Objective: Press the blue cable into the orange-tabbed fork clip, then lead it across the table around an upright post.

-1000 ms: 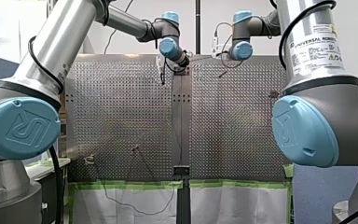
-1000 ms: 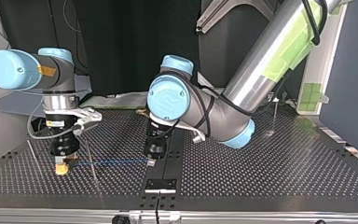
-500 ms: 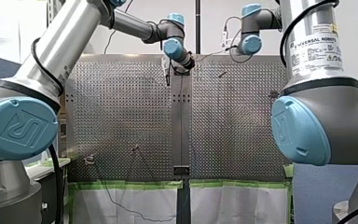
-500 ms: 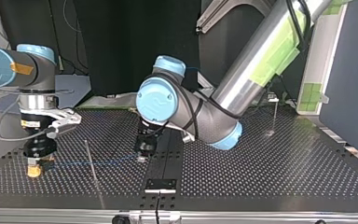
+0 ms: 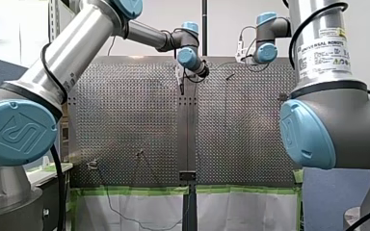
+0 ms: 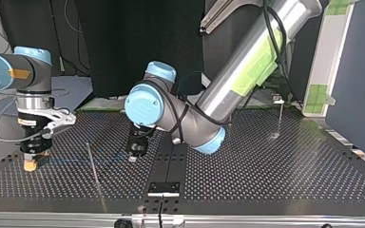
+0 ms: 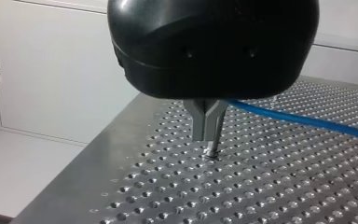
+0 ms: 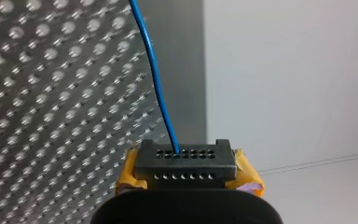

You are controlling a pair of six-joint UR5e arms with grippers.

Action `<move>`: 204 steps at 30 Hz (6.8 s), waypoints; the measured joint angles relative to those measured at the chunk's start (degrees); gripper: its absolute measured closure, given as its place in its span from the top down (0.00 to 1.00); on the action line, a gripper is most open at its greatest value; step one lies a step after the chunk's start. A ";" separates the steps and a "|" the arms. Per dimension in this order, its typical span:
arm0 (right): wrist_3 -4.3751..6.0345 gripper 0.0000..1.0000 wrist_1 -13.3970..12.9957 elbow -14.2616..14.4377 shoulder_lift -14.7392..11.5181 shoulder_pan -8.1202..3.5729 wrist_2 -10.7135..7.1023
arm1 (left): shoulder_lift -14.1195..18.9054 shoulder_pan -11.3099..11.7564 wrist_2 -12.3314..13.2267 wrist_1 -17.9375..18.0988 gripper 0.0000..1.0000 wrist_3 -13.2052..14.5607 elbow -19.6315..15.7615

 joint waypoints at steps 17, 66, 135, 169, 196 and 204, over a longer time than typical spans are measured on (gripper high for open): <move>0.00 0.00 -0.22 1.83 0.23 0.58 0.03 | -0.43 -0.36 -1.38 -0.60 0.00 1.78 -0.11; 2.99 0.00 -12.89 15.80 14.53 0.00 5.60 | -6.94 -0.91 -6.03 0.13 1.00 2.41 -2.01; 5.32 0.00 -51.40 32.69 40.09 -8.33 12.61 | -6.93 -2.89 -12.60 -2.23 1.00 0.99 -2.94; 8.11 0.00 -66.65 27.74 54.71 -11.80 10.65 | -6.93 -2.71 -13.79 -2.12 1.00 -0.70 -2.94; 8.00 0.00 -65.87 27.13 56.98 -11.58 9.06 | 1.76 -3.40 -8.83 7.74 1.00 2.53 -15.05; 8.00 0.00 -65.57 27.04 56.98 -11.55 8.95 | 3.37 -4.04 -8.81 7.09 1.00 3.91 -18.76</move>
